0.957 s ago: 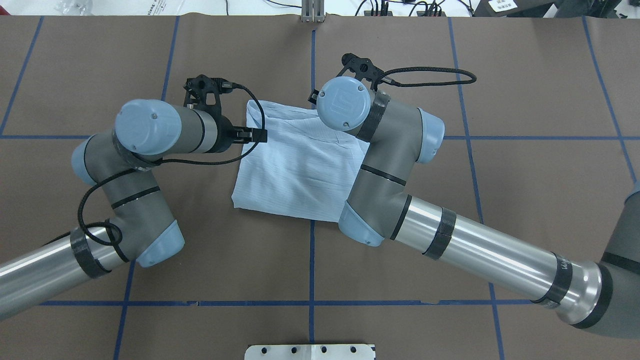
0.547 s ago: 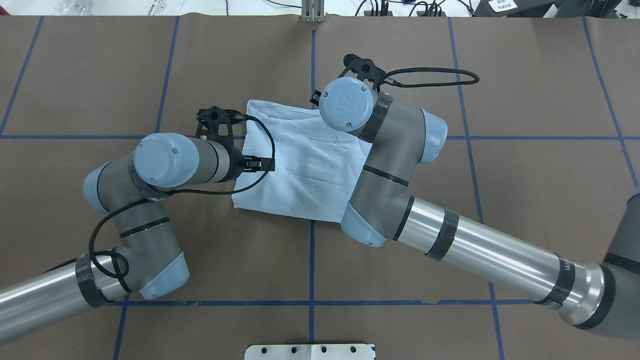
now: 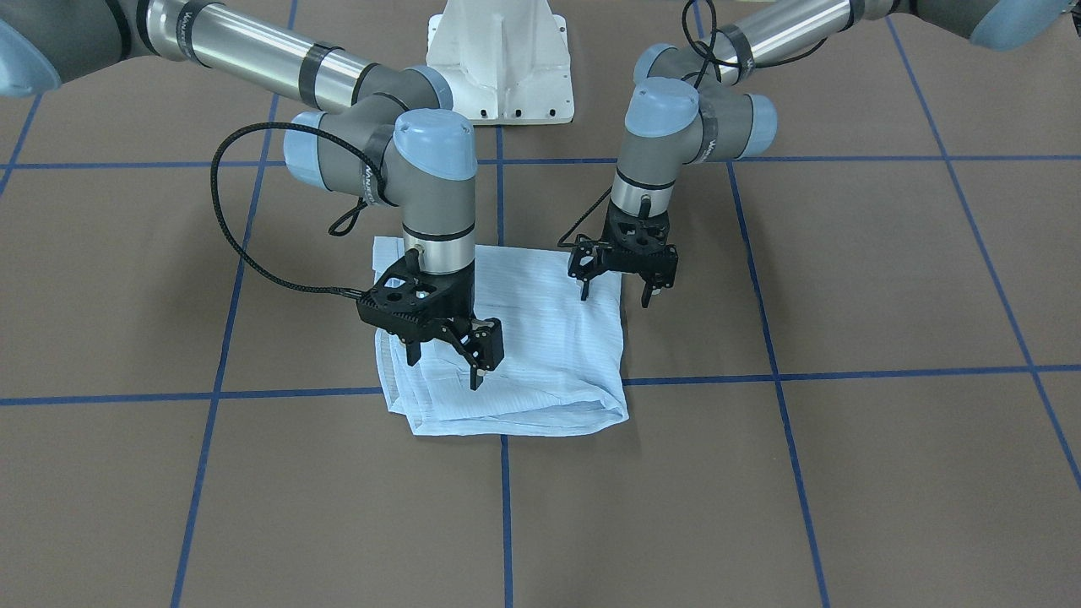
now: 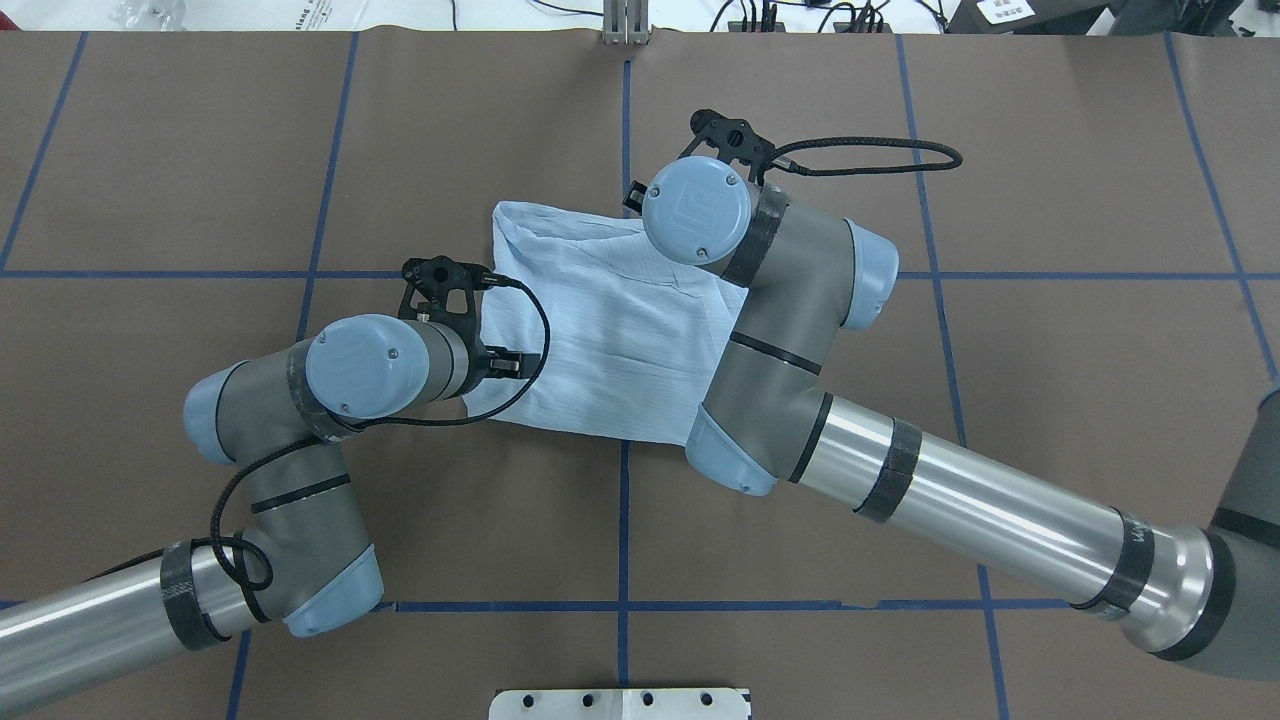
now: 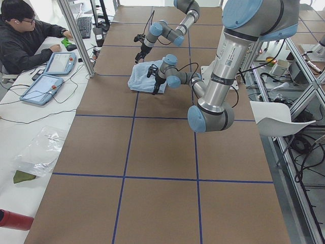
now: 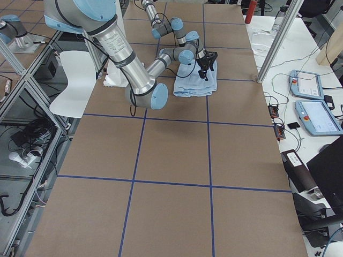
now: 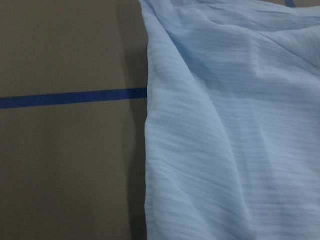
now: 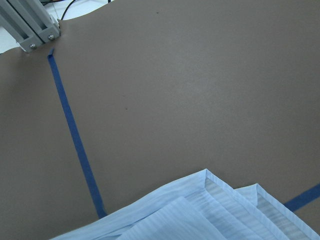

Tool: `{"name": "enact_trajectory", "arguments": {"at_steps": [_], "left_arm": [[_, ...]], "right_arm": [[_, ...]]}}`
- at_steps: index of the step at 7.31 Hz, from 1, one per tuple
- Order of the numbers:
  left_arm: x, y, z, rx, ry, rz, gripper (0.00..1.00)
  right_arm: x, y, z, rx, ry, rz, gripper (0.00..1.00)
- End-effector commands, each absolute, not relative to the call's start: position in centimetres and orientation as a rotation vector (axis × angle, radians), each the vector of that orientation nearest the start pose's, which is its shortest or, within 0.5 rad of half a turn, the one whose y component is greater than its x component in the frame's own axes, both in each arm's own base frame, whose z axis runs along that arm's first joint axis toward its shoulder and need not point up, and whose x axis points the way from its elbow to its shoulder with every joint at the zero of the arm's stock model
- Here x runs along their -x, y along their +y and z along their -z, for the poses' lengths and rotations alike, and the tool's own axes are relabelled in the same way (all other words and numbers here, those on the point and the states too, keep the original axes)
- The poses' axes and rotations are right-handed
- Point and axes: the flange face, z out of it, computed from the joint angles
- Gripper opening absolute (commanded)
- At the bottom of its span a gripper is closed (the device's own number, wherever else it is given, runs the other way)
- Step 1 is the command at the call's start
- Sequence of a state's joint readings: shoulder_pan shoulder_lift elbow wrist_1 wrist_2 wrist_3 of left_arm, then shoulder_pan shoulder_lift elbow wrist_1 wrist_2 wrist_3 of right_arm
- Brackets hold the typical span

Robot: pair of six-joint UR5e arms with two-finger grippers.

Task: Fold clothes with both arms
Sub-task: 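Lay the folded edge down and release it with both grippers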

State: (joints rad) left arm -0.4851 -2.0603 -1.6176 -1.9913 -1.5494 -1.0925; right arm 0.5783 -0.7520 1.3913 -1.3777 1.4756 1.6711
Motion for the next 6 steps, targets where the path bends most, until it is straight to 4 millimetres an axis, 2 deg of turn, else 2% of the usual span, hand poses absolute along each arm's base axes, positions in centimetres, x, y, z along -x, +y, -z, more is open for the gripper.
{"name": "enact_trajectory", "arguments": {"at_steps": [1,3,5,6], "left_arm": [[-51.4,-44.9,-31.8,-0.516,0.800,-0.048,1.00],[-49.7,-44.3,-33.9,-0.524,0.769,-0.086,1.00],[-49.0,-43.4,-33.1,-0.532,0.791,-0.090,1.00],[-49.3,-42.9,-33.1,-0.527,0.796,-0.094,1.00]], "right_arm": [[56.2,-53.8,-21.8,-0.292,-0.797,-0.677,1.00],[56.3,-53.7,-21.8,-0.292,-0.798,-0.675,1.00],[56.3,-53.7,-21.8,-0.292,-0.798,-0.675,1.00],[56.2,-53.8,-21.9,-0.292,-0.797,-0.677,1.00]]}}
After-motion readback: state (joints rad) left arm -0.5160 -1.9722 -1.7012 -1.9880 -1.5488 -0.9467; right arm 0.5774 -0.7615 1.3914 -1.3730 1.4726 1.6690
